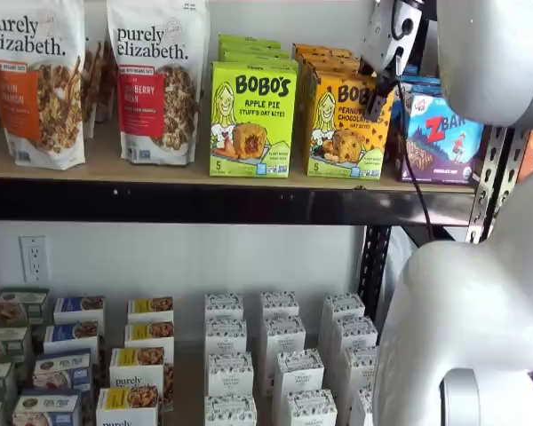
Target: Pick up the orange box on the top shelf, the fifth box from the left
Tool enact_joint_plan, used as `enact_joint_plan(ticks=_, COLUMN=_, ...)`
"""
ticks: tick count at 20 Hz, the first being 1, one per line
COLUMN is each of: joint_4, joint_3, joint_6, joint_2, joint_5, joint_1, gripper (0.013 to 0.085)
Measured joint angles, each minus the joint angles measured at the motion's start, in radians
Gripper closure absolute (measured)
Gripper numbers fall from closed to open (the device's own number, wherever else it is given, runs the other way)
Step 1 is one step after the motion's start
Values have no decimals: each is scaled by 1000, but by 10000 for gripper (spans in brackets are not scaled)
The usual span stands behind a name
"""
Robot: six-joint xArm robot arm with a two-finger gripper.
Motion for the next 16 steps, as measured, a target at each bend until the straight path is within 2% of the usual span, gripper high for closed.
enact_joint_plan(ticks=8, joint_4=2, joint_3=-3, joint_6=1, joint_2=4, joint_5=3, joint_1=1, gripper=370)
enact_joint_plan(ticks=11, joint_4=6, joint_3=-5, joint_6=1, joint_2=5, joint_5=5, joint_1=0, gripper=450)
enact_joint_plan(ticks=12, joint_4=7, joint_3=-5, joint_6=1, joint_2=5, joint_5=5, joint_1=0, gripper=450)
enact_joint_plan(ticks=13, joint_4=7, joint_3=-6, joint_6=1, joint_2=6, joint_5=5, joint_1=0, gripper=490)
enact_joint_plan(ticks=16, joint_4=-3, joint_3=-8, joint_6=3, joint_2=8, joint_5=5, joint_1=3, gripper=490)
